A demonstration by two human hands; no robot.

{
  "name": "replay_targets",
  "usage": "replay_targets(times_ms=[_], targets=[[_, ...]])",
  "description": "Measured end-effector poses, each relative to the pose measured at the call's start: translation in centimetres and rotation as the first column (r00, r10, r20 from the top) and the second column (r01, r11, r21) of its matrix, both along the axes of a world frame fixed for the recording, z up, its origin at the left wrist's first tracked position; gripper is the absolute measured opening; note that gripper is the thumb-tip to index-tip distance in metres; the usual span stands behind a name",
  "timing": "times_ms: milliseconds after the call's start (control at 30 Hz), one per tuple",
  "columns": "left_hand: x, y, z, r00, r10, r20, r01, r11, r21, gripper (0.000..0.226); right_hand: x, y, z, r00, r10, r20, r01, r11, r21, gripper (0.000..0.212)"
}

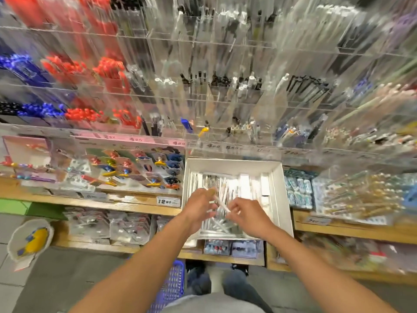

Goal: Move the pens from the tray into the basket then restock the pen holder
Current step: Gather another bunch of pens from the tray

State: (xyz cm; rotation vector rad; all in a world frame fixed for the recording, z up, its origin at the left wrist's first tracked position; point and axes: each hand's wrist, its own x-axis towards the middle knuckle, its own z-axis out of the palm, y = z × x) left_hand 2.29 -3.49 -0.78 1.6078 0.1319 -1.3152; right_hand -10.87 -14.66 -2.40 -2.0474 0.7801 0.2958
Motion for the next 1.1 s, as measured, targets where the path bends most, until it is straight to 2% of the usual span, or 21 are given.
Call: replay_targets(times_ms=[67,167,267,333,400,500,667,733,800,867,1000,1100], targets=[[0.3,-0.5,-0.3,1.0,0.002,-0.013,-0.003,1.0,-0.022,0.022,-0.1,1.3,0.6,0.999,0.022,0.031,-0.023,0.999,0.046,0.012],[0.8,-0.7,-0.4,0.996,0.07,-0.06,-0.074,0.996,-0.057,0.023,0.1,0.5,0.7,0.995,-0.038,0.088,0.03,0.996,0.088,0.01],[1.5,-0.2,-0.4,0.984,0.141,-0.11,-0.148,0.987,-0.057,0.022,0.4,-2.3,-1.2,0.995,-0.094,0.019,0.096,0.988,-0.119,0.021],[1.8,0.3,-0.1,0.984,0.137,-0.111,-0.144,0.988,-0.057,0.018,0.2,-3.9,-3.0,0.993,-0.015,-0.118,-0.015,0.969,-0.248,0.029],[1.8,0.8,0.2,0.983,0.148,-0.107,-0.154,0.987,-0.054,0.017,0.1,-4.6,-4.5,0.955,0.152,-0.255,-0.227,0.927,-0.3,0.032],[1.6,1.0,0.5,0.976,0.18,-0.125,-0.186,0.982,-0.039,0.017,0.1,-4.6,-5.7,0.868,0.344,-0.359,-0.468,0.809,-0.356,0.024],[1.2,0.8,0.7,0.977,0.191,-0.096,-0.196,0.98,-0.046,0.019,-0.1,-5.2,-5.1,0.819,0.404,-0.407,-0.556,0.735,-0.389,0.016],[0.9,0.5,0.8,0.985,0.163,-0.059,-0.166,0.985,-0.043,0.019,0.0,-5.6,-3.9,0.869,0.367,-0.331,-0.473,0.811,-0.344,0.011],[0.6,0.1,0.8,0.989,0.143,-0.044,-0.146,0.988,-0.057,0.02,0.4,-5.9,-2.0,0.94,0.296,-0.172,-0.329,0.92,-0.215,0.007],[0.5,-0.5,1.0,0.99,0.132,-0.041,-0.135,0.988,-0.08,0.022,1.0,-6.0,0.3,0.977,0.211,-0.012,-0.211,0.971,-0.115,0.005],[0.0,-1.0,1.5,0.997,-0.055,0.049,0.06,0.991,-0.118,0.027,2.8,-5.5,3.4,0.975,0.141,0.171,-0.157,0.984,0.086,0.009],[-0.4,-1.1,1.9,0.993,-0.107,-0.057,0.093,0.974,-0.207,0.033,3.8,-4.6,3.7,0.962,-0.081,0.261,-0.002,0.952,0.305,0.01]])
